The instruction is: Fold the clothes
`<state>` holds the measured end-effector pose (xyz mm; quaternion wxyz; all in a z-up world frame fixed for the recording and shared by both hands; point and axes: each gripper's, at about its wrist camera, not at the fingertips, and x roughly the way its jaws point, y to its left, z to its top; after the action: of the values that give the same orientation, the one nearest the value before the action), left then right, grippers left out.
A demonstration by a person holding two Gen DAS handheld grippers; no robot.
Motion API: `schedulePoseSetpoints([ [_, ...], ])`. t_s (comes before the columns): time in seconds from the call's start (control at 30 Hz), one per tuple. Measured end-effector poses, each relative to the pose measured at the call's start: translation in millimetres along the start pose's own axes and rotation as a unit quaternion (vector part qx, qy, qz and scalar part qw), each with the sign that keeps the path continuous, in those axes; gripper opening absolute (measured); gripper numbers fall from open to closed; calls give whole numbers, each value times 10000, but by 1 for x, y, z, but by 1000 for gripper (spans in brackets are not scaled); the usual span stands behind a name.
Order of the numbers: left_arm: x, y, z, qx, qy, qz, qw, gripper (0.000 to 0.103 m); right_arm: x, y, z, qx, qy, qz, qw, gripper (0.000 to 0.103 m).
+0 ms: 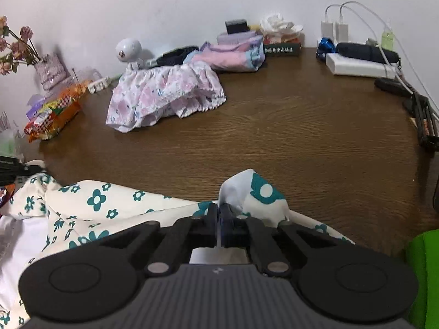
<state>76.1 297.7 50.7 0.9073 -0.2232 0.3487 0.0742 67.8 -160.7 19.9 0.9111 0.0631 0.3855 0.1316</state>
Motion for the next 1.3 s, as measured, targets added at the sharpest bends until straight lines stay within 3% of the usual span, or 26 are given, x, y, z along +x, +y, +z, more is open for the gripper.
schedulePoseSetpoints([
  [0.1, -13, 28, -8, -923, -378, -149, 9949, 2, -13, -1, -5, -51, -318, -178, 9993, 1],
  [0.2, -20, 48, -10, -1595, -884, -410, 9824, 2, -20, -5, -4, 4, -482, -217, 9986, 1],
  [0.27, -17, 50, -7, -1645, -1073, -463, 9794, 3, -21, -4, -4, -30, -530, -246, 9983, 1],
  [0.33, -13, 50, -1, -1623, -898, -310, 9822, 4, -22, -2, -4, -65, -599, -300, 9977, 1],
  [0.43, -17, 48, 6, -1607, -679, -107, 9846, 17, -20, 0, -3, -167, -472, -316, 9982, 2],
  [0.47, -25, 47, 6, -1555, -657, -184, 9855, 24, -22, -1, -3, -140, -495, -343, 9981, 3],
  [0.53, -41, 40, 4, -1327, -570, -455, 9885, 45, -37, -4, -4, -121, -595, -218, 9979, 16],
  [0.57, -53, 35, 0, -1097, -488, -575, 9911, 48, -44, -5, -5, -112, -646, -150, 9977, 24],
  [0.6, -65, 27, -5, -818, -389, -644, 9938, 50, -52, -3, -7, -245, -650, -47, 9976, 41],
  [0.63, -74, 17, -13, -500, -286, -703, 9959, 50, -59, -1, -10, -391, -649, 60, 9971, 50],
  [0.7, -85, -7, -34, 186, -38, -887, 9959, 50, -64, 7, -19, -732, -434, 326, 9958, 50],
  [0.8, -86, -38, -69, 896, 405, -1231, 9875, 50, -52, 18, -36, -955, -103, 511, 9941, 47],
  [0.9, -72, -56, -90, 1288, 717, -1178, 9820, 49, -40, 24, -45, -1015, 102, 367, 9941, 33],
  [1.0, -59, -63, -102, 1500, 786, -1041, 9800, 44, -39, 29, -48, -1191, 187, -17, 9927, 8],
  [1.03, -56, -59, -100, 1481, 643, -905, 9827, 38, -42, 27, -50, -1174, 212, -74, 9928, 7],
  [1.1, -48, -52, -95, 1365, 427, -585, 9880, 1, -47, 22, -53, -1125, 264, -173, 9931, 6],
  [1.13, -44, -46, -92, 1141, 454, -474, 9913, 2, -50, 20, -55, -1101, 290, -222, 9933, 6],
  [1.2, -47, -39, -86, 691, 602, -760, 9929, 8, -59, 16, -52, -944, 157, -97, 9954, 9],
  [1.27, -53, -49, -89, 728, 718, -1027, 9894, 20, -64, 19, -45, -936, -121, 272, 9952, 18],
  [1.3, -56, -56, -91, 788, 778, -1156, 9871, 33, -66, 22, -40, -962, -219, 479, 9940, 30],
])
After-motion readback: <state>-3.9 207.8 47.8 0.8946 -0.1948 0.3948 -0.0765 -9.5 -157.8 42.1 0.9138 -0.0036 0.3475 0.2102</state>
